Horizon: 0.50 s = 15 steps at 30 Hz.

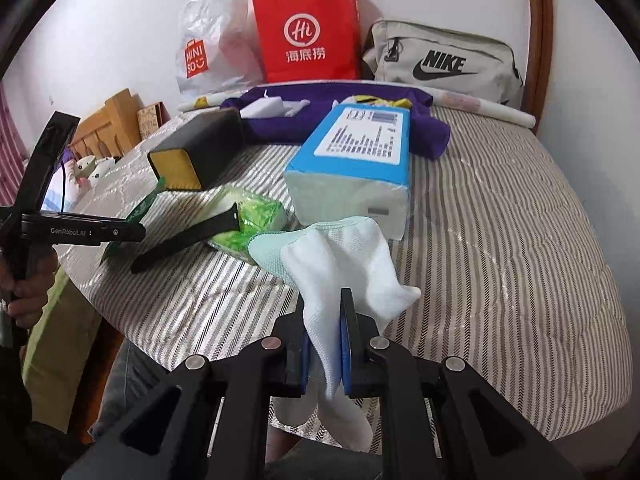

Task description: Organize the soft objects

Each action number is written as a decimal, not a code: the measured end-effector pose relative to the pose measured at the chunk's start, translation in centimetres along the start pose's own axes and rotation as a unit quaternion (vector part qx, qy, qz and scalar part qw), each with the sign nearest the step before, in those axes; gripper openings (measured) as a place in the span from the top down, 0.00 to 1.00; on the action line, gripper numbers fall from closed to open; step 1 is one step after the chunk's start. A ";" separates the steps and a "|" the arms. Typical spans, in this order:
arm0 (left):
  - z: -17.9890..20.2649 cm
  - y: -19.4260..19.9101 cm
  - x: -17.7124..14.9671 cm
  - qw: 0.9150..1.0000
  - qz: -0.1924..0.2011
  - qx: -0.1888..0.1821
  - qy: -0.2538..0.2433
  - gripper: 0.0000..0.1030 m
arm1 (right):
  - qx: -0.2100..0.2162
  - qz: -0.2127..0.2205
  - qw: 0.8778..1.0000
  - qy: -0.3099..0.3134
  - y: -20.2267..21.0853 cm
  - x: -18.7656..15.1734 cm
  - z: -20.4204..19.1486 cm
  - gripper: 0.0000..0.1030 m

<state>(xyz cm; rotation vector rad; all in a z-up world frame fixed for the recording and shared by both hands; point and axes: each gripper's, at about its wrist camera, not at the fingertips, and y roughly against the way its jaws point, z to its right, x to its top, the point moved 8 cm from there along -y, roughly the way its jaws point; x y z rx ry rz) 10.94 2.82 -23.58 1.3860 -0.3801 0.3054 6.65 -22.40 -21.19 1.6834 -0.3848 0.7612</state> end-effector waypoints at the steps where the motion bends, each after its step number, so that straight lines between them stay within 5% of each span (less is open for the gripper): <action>1: 0.1 -0.1 0.1 1.000 0.003 0.004 -0.003 0.46 | 0.000 -0.002 1.000 0.001 -0.1 -0.1 0.0 0.88; 15: 0.0 -0.4 1.0 1.000 0.020 -0.003 -0.002 0.54 | 0.006 -0.020 1.000 -0.011 -1.9 -0.7 0.4 0.87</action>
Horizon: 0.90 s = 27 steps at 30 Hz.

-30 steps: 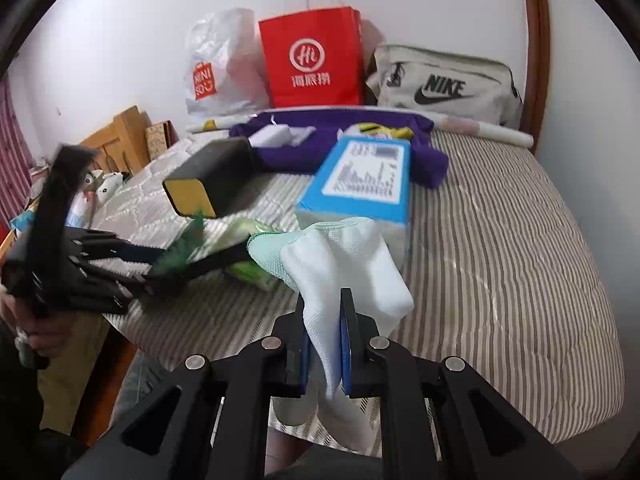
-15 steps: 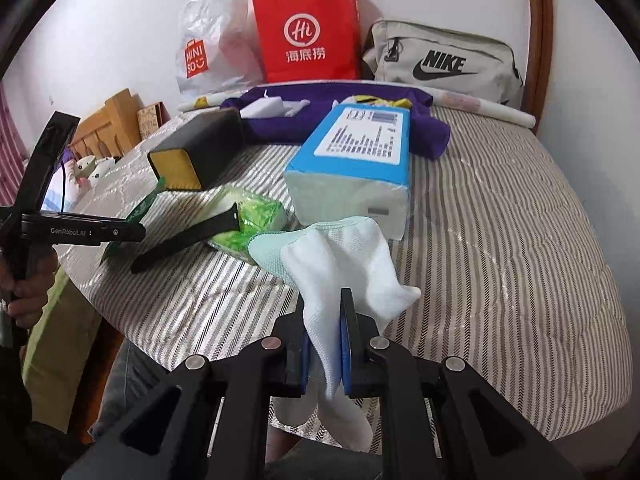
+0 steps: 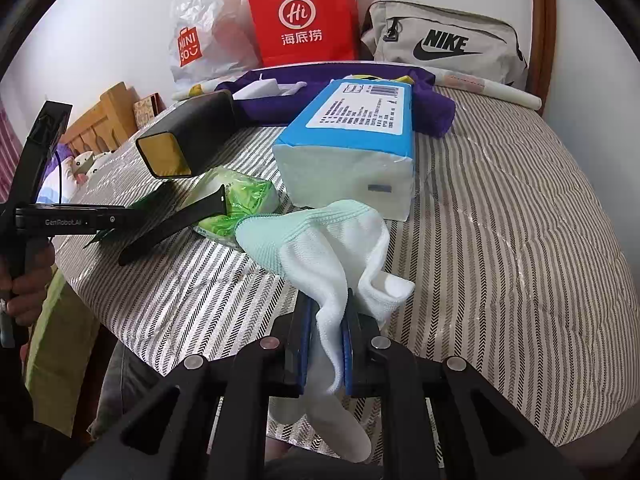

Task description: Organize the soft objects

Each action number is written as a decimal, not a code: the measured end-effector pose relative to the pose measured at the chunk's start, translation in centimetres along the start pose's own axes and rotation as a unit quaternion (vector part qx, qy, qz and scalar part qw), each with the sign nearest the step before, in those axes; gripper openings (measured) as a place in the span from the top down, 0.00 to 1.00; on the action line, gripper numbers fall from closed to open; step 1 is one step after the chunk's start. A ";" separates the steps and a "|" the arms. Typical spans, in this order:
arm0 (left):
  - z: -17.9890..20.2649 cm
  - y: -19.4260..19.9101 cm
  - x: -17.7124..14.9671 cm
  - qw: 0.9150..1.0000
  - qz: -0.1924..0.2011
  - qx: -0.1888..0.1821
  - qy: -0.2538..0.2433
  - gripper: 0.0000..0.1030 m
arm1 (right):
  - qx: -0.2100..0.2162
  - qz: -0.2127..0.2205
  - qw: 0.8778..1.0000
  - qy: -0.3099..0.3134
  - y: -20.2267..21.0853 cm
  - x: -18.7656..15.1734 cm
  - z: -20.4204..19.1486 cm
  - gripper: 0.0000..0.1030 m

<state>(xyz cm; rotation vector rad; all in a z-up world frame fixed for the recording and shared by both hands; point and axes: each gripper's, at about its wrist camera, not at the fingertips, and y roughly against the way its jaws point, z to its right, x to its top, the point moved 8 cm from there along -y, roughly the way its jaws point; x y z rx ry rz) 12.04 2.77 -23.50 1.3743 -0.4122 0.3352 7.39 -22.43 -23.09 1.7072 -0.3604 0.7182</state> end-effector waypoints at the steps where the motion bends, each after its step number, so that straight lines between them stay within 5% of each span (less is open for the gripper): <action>1: -0.1 0.0 0.0 1.000 0.000 -0.006 0.004 0.56 | 0.001 0.000 1.000 0.000 0.1 0.1 0.0 0.87; 6: -0.1 0.5 0.2 0.998 -0.003 -0.050 0.031 0.58 | -0.001 0.004 1.000 0.002 0.9 0.5 0.0 0.87; 27: 1.3 6.2 3.8 0.996 0.042 -0.073 0.026 0.58 | 0.040 0.066 0.997 0.026 6.3 5.8 -1.3 0.88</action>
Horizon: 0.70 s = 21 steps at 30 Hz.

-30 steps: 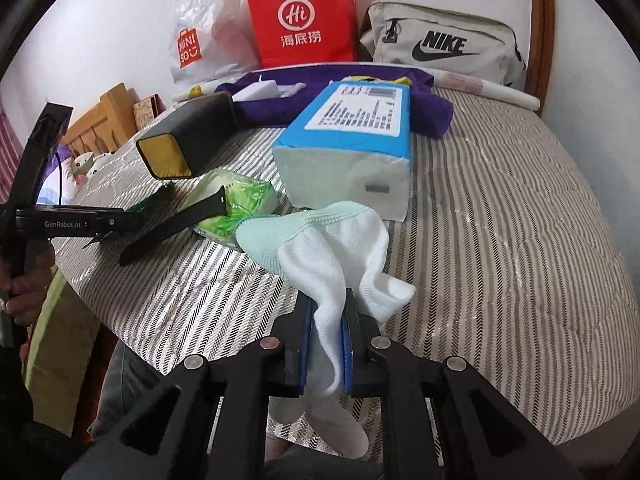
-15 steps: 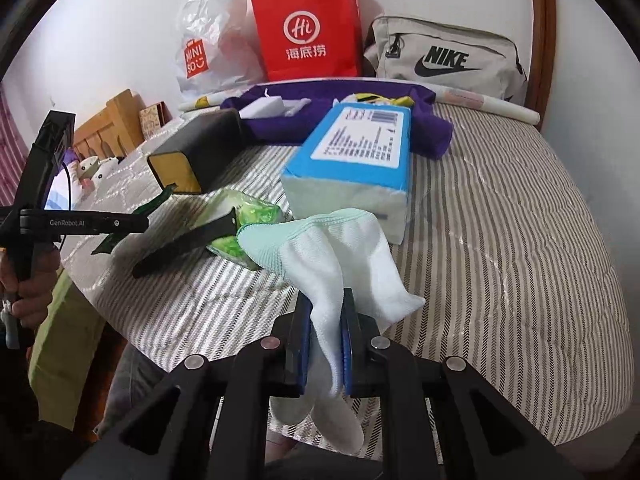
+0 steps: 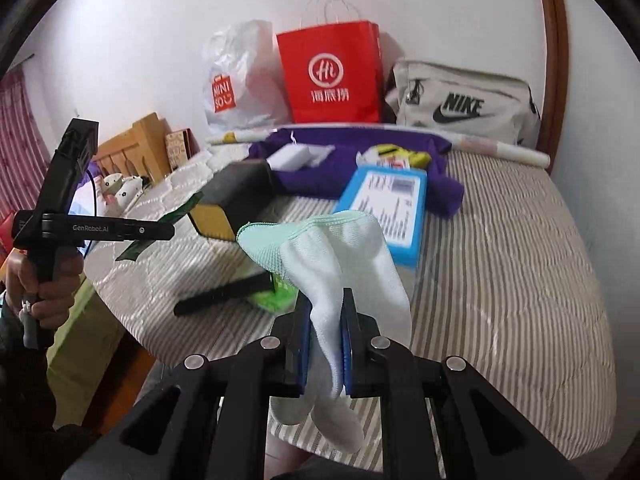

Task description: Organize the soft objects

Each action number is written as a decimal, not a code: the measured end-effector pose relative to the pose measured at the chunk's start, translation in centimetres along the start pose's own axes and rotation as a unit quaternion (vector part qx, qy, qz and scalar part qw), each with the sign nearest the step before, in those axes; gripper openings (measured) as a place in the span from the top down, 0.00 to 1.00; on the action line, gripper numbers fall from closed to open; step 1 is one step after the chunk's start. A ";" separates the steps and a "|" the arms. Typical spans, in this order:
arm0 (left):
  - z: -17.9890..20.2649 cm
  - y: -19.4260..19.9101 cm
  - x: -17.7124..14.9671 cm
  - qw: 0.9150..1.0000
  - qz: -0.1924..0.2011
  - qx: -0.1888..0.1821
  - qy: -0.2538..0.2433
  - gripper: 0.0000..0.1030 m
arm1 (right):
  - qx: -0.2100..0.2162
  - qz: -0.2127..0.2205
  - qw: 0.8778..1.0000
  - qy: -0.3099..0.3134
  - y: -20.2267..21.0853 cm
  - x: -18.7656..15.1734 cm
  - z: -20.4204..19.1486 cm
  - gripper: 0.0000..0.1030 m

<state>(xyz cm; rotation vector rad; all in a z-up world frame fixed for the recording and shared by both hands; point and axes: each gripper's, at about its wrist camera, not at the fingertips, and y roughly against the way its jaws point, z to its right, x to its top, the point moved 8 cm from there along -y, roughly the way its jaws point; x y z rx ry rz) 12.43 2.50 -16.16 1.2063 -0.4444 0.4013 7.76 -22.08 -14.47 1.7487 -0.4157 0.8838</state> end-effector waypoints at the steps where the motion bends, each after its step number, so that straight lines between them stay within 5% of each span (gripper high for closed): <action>1: 0.0 0.1 0.3 1.000 0.002 0.000 0.001 0.58 | 0.001 0.003 1.000 0.001 0.1 0.4 0.0 0.88; 15: -0.3 0.7 5.3 0.999 0.031 -0.006 0.020 0.58 | 0.005 0.029 0.999 0.019 -0.5 6.9 0.6 0.88; 21: 0.0 0.2 7.9 0.999 0.040 0.018 -0.002 0.58 | -0.001 0.030 0.999 0.013 -2.1 8.9 1.5 0.87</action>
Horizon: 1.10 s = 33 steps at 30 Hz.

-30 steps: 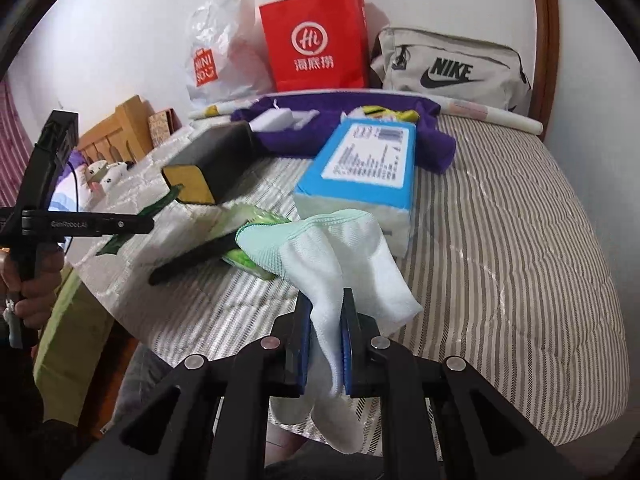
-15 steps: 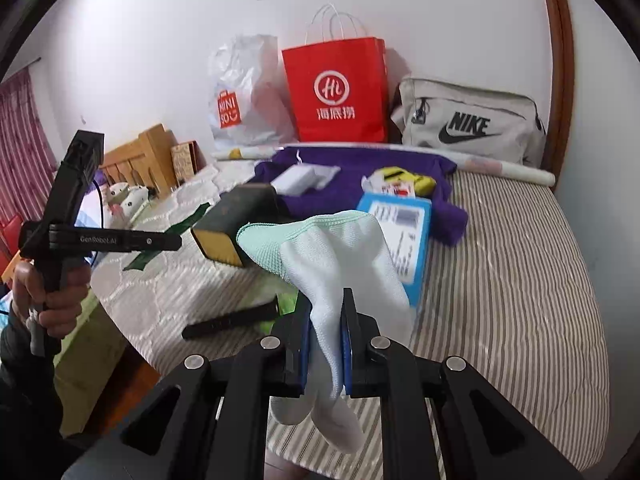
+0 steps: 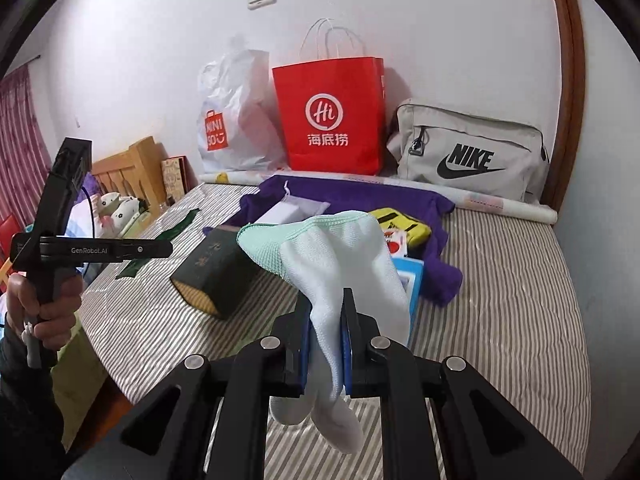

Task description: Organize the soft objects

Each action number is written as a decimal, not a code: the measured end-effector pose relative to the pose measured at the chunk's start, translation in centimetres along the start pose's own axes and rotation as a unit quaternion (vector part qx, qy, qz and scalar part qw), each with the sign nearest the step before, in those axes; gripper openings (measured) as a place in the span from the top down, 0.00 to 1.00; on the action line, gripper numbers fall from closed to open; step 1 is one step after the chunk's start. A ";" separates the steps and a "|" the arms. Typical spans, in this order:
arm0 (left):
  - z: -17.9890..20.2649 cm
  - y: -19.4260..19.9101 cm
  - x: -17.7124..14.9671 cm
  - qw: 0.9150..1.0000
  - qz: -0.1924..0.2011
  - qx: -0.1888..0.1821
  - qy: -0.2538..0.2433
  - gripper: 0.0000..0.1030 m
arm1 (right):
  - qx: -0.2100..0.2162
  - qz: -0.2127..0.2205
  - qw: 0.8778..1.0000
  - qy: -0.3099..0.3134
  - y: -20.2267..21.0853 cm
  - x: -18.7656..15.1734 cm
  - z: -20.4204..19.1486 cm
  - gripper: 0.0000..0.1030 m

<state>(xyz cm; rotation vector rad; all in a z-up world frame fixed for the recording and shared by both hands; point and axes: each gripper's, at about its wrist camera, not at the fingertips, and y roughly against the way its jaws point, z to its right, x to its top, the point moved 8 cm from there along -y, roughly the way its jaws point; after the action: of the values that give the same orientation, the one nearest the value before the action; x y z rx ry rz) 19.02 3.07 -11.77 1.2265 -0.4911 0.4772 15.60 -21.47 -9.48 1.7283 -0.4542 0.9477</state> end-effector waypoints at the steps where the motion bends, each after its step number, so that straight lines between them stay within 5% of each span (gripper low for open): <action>1: 0.1 -0.2 0.5 1.000 0.002 0.004 -0.003 0.58 | 0.000 0.000 1.000 -0.002 -0.3 0.2 0.2 0.88; 23: -0.1 -6.6 8.8 1.000 0.001 0.015 -0.022 0.58 | -0.015 0.010 1.000 0.007 -8.4 8.4 3.1 0.88; 33: -0.8 -10.9 11.1 0.999 -0.024 0.014 -0.026 0.58 | -0.024 -0.010 1.000 -0.003 -12.2 9.3 5.0 0.88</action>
<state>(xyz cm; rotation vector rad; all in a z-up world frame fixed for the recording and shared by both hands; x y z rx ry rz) 34.43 1.81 -13.77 1.2771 -0.4987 0.4127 31.60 -20.28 -10.40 1.6905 -0.4589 0.9109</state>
